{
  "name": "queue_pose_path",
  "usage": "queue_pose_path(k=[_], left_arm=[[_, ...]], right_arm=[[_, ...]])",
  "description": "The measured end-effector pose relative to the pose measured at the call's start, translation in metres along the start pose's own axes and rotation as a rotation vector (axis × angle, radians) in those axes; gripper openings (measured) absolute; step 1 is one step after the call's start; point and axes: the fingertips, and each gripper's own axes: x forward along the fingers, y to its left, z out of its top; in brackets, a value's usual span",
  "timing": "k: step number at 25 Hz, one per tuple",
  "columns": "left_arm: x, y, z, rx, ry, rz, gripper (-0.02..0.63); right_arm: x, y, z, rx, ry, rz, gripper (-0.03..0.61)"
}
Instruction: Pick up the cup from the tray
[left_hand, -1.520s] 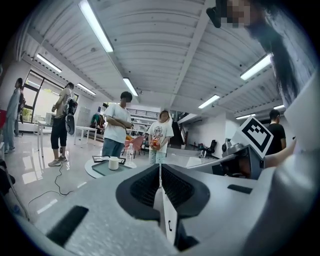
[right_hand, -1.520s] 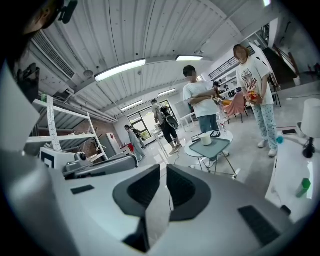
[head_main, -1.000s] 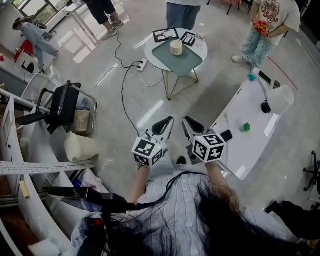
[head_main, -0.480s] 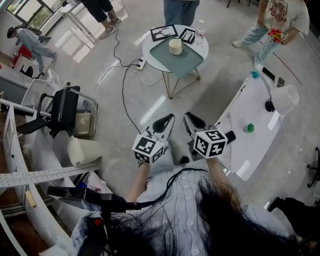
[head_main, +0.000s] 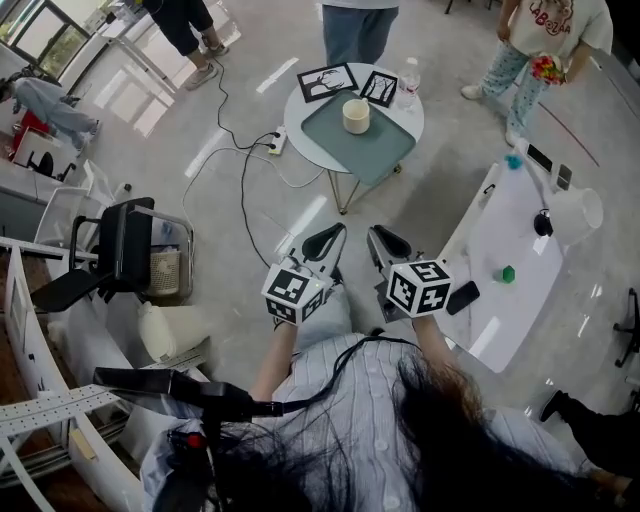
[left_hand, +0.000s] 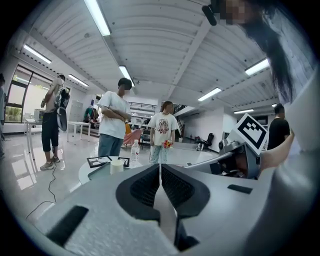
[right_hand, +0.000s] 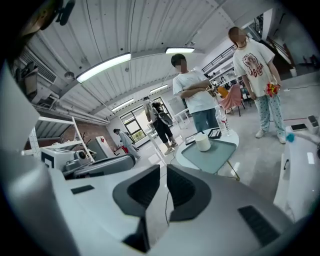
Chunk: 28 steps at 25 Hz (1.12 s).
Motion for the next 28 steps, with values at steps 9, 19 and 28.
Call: queue_pose_path(k=[9, 19, 28], left_arm=[[0.026, 0.093, 0.014, 0.017, 0.014, -0.076, 0.017], [0.042, 0.155, 0.019, -0.004, 0.01, -0.132, 0.017], [0.048, 0.173, 0.006, -0.077, 0.012, -0.124, 0.017]], right_arm=[[0.086, -0.003, 0.032, 0.023, -0.014, -0.076, 0.057], [0.135, -0.003, 0.051, 0.024, -0.026, -0.149, 0.058], [0.146, -0.015, 0.055, 0.009, 0.009, -0.186, 0.058]])
